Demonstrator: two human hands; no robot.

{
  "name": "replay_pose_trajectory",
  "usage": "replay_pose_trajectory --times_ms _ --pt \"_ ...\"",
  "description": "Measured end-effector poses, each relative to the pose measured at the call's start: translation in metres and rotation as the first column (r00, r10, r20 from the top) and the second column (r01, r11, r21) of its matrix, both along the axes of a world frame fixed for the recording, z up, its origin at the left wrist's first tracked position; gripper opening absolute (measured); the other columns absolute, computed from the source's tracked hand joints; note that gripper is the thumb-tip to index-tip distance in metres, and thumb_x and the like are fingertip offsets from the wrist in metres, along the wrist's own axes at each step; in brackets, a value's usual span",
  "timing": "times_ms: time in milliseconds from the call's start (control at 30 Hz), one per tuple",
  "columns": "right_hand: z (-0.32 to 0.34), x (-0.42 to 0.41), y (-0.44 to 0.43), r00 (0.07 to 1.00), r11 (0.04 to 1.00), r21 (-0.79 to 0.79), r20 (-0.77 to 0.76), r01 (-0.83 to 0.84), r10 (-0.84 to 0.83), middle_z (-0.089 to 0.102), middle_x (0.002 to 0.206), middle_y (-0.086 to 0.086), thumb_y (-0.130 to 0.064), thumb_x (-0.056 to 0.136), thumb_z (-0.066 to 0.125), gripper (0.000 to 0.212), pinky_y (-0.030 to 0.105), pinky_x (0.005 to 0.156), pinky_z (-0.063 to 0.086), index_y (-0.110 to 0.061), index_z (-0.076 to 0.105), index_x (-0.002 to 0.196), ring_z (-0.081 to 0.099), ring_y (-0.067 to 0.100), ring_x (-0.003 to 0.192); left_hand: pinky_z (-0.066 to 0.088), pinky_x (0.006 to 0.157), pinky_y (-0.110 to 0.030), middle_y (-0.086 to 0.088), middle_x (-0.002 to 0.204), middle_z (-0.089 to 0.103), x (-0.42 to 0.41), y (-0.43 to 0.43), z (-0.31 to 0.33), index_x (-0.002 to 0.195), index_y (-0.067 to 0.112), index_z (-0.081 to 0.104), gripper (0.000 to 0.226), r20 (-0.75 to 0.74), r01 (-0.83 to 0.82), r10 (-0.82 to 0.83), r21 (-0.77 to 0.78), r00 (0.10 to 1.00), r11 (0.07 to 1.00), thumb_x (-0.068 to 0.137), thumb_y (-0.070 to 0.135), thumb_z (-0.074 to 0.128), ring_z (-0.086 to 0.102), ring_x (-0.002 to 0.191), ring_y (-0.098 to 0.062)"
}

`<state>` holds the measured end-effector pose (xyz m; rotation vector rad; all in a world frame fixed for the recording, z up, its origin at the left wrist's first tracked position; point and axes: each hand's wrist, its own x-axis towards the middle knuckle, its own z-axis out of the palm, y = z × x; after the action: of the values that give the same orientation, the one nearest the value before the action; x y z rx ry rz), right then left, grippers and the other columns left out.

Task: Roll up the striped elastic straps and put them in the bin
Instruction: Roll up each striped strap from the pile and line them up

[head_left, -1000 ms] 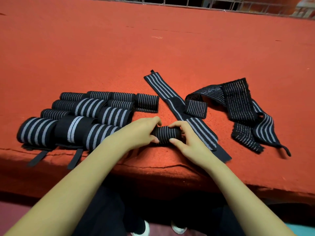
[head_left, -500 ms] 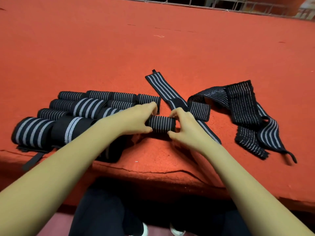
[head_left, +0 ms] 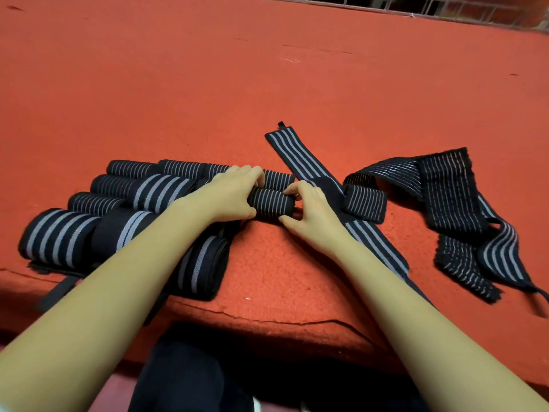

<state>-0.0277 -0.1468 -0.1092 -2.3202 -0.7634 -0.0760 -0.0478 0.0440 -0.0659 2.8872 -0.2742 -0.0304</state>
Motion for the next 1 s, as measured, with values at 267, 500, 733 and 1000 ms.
replay_pose_trajectory --times_ms 267,500,733,1000 --pt "-0.007 0.003 0.005 0.999 0.999 0.003 0.021 0.034 -0.034 0.046 0.122 0.004 -0.016 0.084 0.068 0.039 0.034 0.102 0.039 -0.011 0.051 0.119 0.041 0.018 0.116 0.037 0.092 -0.039 0.0 0.121 0.048 -0.001 -0.002 -0.007 0.121 0.017 0.045 0.045 0.062 -0.041 0.035 0.089 0.997 0.995 0.082 0.026 0.066 0.039 0.116 -0.021" --pt "0.005 -0.004 -0.009 1.0 0.995 -0.094 0.016 0.018 -0.017 0.038 0.136 0.001 -0.03 0.088 0.065 0.051 0.028 0.105 0.03 -0.019 0.047 0.135 0.032 0.016 0.126 0.035 0.099 -0.042 -0.003 0.13 0.046 -0.007 -0.008 0.003 0.131 0.016 0.043 0.049 0.054 -0.031 0.013 0.335 0.998 0.942 0.089 0.036 0.059 0.04 0.123 -0.024" --pt "0.011 0.003 -0.085 0.993 0.966 -0.227 0.037 0.12 -0.115 0.041 0.146 0.008 -0.02 0.1 0.046 0.035 0.029 0.114 0.019 -0.013 0.055 0.133 0.033 0.024 0.137 0.037 0.098 -0.04 -0.006 0.128 0.048 -0.025 -0.062 0.022 0.129 0.013 0.047 0.04 0.136 0.063 -0.126 0.392 0.983 0.918 0.096 0.037 0.047 0.043 0.121 -0.027" --pt "0.004 0.016 -0.13 0.972 0.914 -0.357 -0.058 0.194 -0.229 0.009 0.16 0.017 -0.028 0.101 0.046 0.036 0.035 0.118 0.007 -0.029 0.054 0.136 0.005 0.032 0.146 0.04 0.096 -0.04 -0.005 0.136 0.045 -0.049 -0.177 -0.026 0.133 0.017 0.047 0.058 0.056 0.186 -0.204 0.238 0.977 0.953 0.094 0.059 0.041 0.042 0.125 -0.027"
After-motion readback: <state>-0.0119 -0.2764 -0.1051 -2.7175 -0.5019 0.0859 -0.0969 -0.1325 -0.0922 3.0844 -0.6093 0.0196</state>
